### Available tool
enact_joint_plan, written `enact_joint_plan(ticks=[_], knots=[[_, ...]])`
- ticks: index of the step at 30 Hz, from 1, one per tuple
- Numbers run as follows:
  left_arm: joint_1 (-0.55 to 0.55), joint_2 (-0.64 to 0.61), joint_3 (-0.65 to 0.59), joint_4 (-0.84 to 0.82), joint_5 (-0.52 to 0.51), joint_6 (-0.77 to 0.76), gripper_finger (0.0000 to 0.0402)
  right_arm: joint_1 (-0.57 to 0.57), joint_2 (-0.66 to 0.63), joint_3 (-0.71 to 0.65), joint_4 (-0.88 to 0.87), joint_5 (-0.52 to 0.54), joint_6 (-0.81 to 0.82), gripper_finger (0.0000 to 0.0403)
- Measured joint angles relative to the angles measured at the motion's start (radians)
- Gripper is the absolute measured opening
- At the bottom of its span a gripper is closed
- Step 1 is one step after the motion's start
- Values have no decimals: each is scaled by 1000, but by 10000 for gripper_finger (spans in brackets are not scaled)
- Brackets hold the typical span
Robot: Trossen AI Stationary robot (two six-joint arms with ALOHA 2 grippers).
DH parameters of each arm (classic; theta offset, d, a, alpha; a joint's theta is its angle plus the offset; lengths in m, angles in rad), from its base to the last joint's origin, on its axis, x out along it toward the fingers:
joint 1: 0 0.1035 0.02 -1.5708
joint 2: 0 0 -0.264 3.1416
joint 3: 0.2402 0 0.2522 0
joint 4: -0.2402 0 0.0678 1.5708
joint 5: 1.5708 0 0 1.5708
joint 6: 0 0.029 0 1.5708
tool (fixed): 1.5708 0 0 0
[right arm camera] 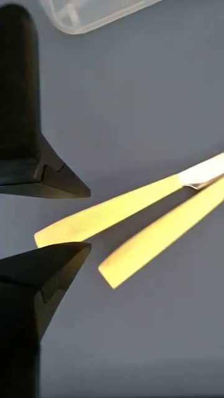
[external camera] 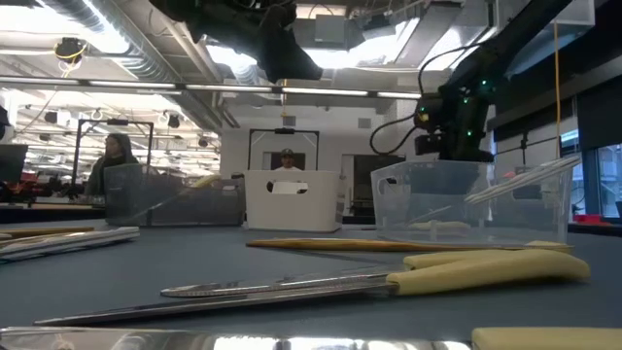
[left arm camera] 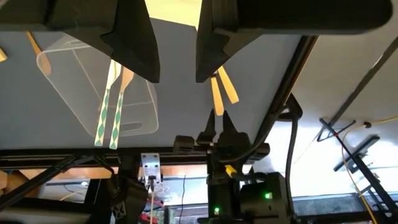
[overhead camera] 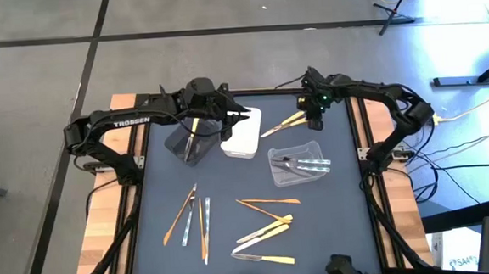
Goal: Sort silverware by color (type)
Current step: Put the yellow knife into the black bin
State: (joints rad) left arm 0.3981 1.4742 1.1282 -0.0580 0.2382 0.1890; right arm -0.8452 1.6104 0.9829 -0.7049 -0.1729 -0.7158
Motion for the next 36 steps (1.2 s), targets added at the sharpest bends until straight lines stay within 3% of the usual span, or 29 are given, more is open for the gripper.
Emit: enact_joint_plan(ticks=[36], knots=[[0,0,0,0,14,-4,98,0,143,2,78,1,-49,111]])
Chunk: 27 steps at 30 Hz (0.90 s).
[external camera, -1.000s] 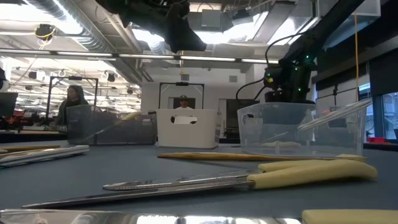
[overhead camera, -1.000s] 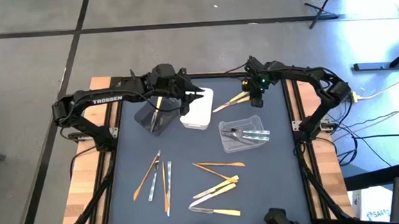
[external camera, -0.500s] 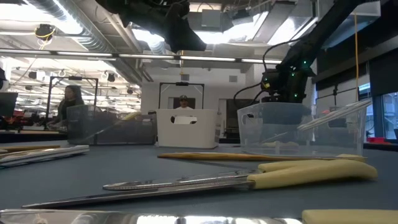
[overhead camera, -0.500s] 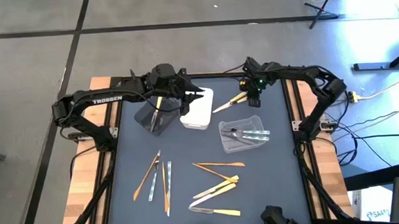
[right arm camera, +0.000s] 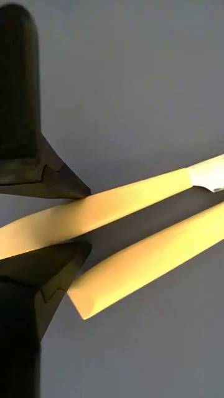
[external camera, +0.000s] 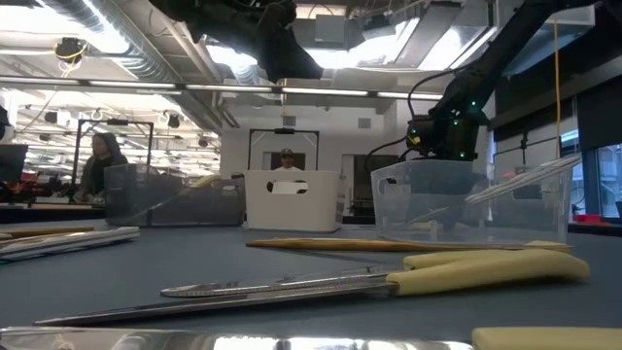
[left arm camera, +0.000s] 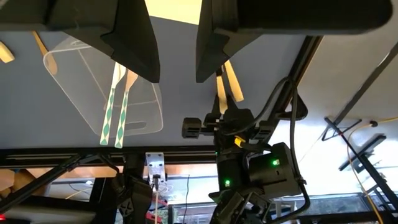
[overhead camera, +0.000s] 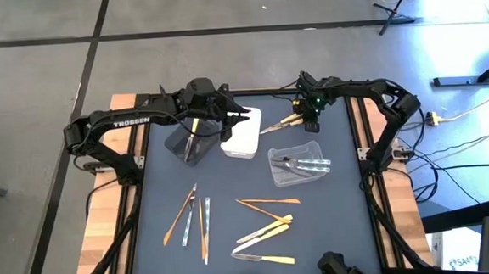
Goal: Sort silverware by color (type)
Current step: Put the yellow knife into the black bin
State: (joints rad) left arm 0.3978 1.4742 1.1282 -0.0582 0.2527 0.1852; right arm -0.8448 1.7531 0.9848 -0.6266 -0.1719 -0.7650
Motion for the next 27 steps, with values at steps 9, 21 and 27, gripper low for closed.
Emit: enact_joint_plan(ticks=[9,21,27], knots=[[0,0,0,-1,0,0,98,0,0,-1,-2,3,0,111],[0,0,0,-1,0,0,98,0,1,-1,-17,3,0,110],[0,0,0,-1,0,0,98,0,1,-1,-25,3,0,95]])
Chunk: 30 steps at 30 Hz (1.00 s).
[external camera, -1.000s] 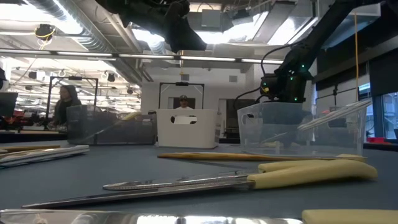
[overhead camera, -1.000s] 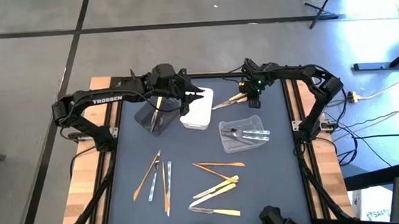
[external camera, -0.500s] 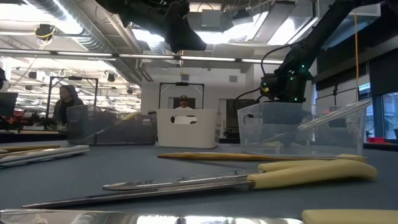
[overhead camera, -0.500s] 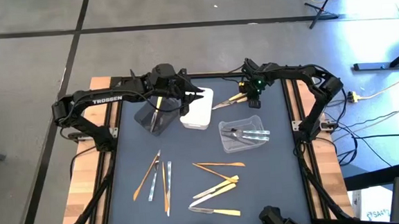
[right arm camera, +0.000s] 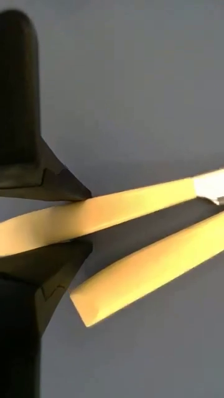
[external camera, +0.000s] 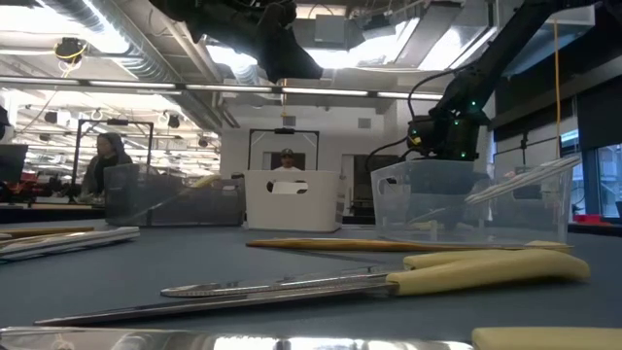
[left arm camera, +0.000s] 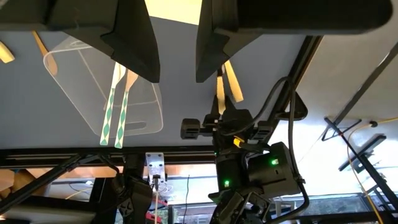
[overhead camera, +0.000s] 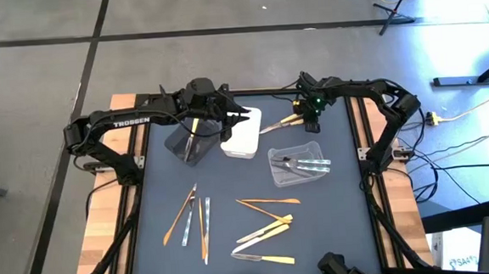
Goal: Sort silverware by color (type)
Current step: Put the yellow knife into the black bin
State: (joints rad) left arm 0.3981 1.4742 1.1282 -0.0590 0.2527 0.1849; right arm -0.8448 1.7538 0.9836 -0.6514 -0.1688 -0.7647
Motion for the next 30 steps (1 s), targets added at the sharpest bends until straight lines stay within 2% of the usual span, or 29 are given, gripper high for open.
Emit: enact_joint_plan(ticks=[5,8,21,30], knots=[[0,0,0,0,0,0,98,0,0,0,-4,0,0,45],[0,0,0,0,0,0,98,0,-1,0,-13,0,0,30],[0,0,0,-2,-1,0,98,2,-30,-4,-184,73,0,36],[0,0,0,-2,-8,0,98,1,-87,-5,-360,196,10,38]])
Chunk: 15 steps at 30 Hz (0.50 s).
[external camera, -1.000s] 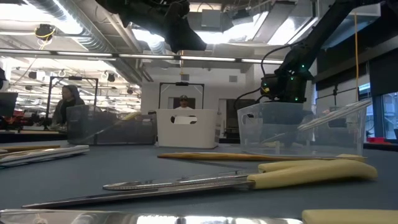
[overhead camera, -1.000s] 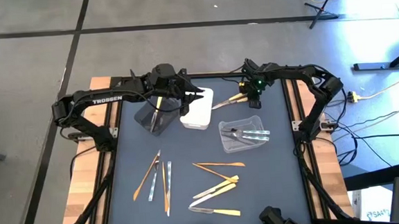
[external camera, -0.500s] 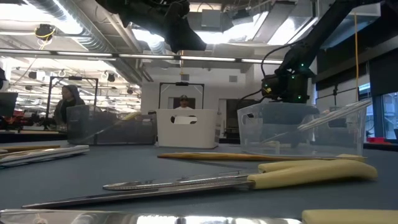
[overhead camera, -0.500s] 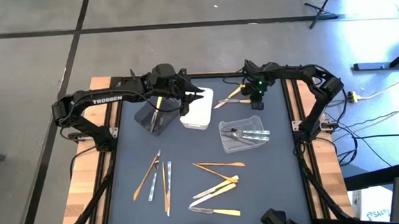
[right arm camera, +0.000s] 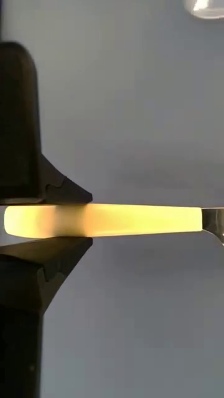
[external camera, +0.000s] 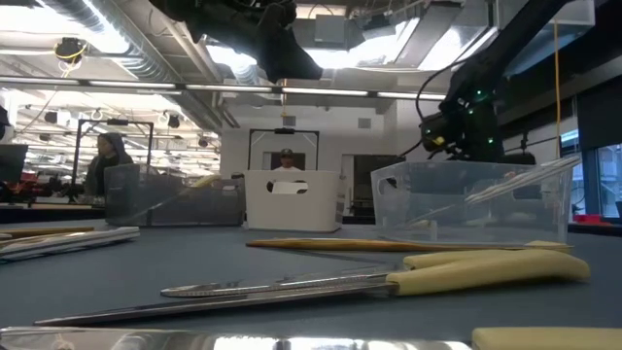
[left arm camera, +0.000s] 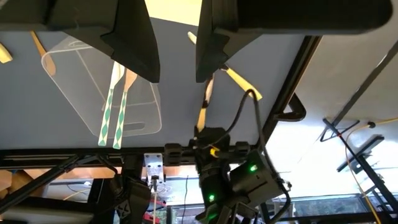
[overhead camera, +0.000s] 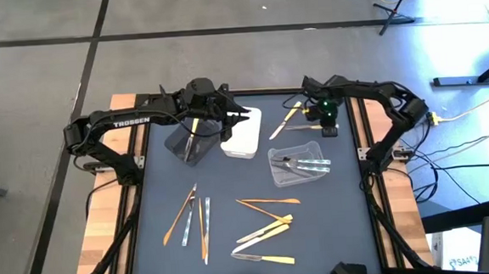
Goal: Sort silverware by color (type)
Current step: Put the yellow knife into the black bin
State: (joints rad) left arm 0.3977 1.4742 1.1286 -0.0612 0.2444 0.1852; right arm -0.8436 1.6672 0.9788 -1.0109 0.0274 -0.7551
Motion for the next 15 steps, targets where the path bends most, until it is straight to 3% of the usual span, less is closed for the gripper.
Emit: enact_joint_plan(ticks=[15], knots=[[0,0,0,2,-78,0,98,24,-16,4,-131,223,47,38]])
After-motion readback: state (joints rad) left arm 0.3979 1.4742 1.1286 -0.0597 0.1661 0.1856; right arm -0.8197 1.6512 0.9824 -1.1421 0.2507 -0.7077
